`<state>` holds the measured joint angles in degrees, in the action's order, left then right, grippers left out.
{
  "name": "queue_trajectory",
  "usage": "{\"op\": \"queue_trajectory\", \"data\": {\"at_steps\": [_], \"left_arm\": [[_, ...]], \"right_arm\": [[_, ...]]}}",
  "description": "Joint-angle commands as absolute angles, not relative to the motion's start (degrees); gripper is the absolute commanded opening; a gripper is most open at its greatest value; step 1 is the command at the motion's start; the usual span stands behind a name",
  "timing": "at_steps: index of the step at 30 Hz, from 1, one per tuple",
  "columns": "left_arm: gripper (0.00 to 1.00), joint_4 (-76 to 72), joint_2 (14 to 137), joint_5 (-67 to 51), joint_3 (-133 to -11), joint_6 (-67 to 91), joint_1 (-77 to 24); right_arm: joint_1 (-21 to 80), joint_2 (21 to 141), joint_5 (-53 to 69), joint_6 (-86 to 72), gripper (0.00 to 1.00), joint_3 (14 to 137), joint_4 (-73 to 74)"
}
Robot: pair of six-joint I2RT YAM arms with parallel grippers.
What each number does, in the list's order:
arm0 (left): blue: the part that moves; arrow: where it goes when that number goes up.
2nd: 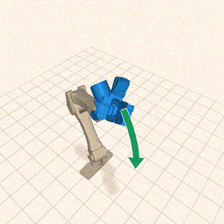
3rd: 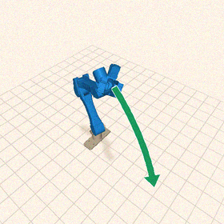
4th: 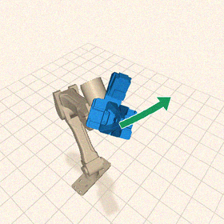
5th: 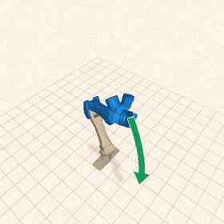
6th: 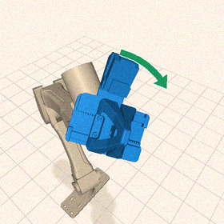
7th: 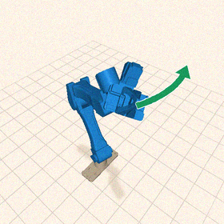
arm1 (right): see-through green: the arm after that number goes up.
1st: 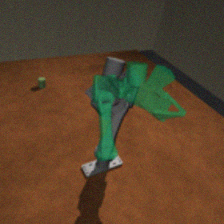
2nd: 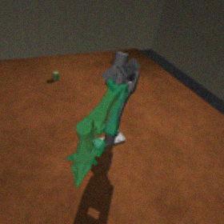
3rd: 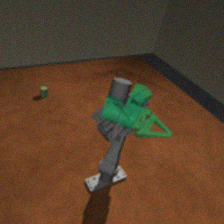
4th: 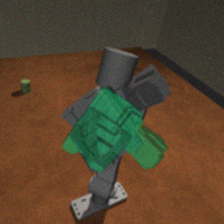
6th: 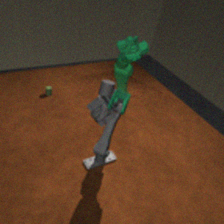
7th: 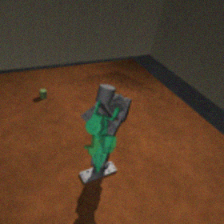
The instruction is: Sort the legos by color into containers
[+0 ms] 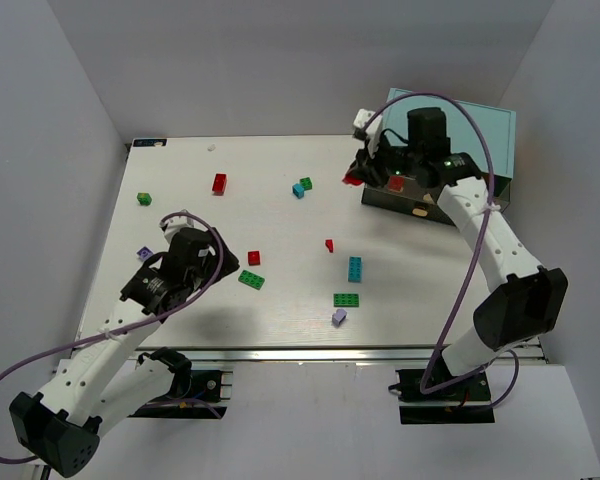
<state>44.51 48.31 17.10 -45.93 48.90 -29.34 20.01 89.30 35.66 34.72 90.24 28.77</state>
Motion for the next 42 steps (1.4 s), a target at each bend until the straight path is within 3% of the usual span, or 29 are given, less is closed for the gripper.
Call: {"op": "queue_trajectory", "data": {"at_steps": [1,8,16,19,23,26,30,32,34,36,37,39,40,42], "left_arm": [[0.92,42.98,48.34,16.7,-45.62,48.08,-29.18],[0.92,42.01,49.48,16.43,-45.7,47.55,-29.18],[0.92,41.75,50.19,16.35,-45.53,47.29,-29.18],[0.93,41.31,50.8,16.52,-45.35,47.02,-29.18],[0.94,40.78,53.34,16.09,-45.96,46.23,-29.18],[0.94,41.48,56.5,16.08,-47.28,46.14,-29.18],[0.95,43.15,60.2,16.96,-50.0,47.45,-28.56],[0.95,44.91,62.13,18.01,-50.97,48.77,-27.86],[0.88,46.14,64.06,18.19,-51.94,50.71,-26.02],[0.79,46.58,65.3,17.93,-52.29,52.2,-24.36],[0.68,46.67,66.52,16.97,-52.56,52.47,-23.74],[0.56,46.85,68.11,16.09,-52.82,53.61,-21.45],[0.51,47.72,68.99,15.74,-52.82,54.22,-20.58],[0.46,49.04,71.62,14.42,-53.0,56.77,-17.69]], "right_arm": [[15.4,91.05,31.73,31.99,0.13,94.65,26.63],[9.32,94.3,30.59,31.81,0.12,101.07,28.39],[5.72,95.8,31.2,32.96,0.15,99.85,30.32],[5.1,96.24,31.11,33.75,0.24,98.88,30.85],[4.13,97.47,31.29,34.37,0.46,98.96,32.25],[3.69,98.09,31.81,34.37,0.54,99.14,32.69],[3.08,97.56,33.04,33.67,0.54,99.4,32.08],[2.73,96.51,34.36,32.09,0.46,99.05,30.51],[2.55,93.7,38.22,31.64,0.35,96.52,26.91],[2.72,90.03,41.39,30.94,0.32,93.71,21.83],[2.81,88.61,42.35,30.5,0.32,90.3,19.71],[2.9,85.44,45.17,29.8,0.38,87.38,16.44],[3.07,85.08,46.13,29.27,0.51,86.06,14.0],[3.08,84.29,48.94,29.35,0.61,84.64,14.84]]}}
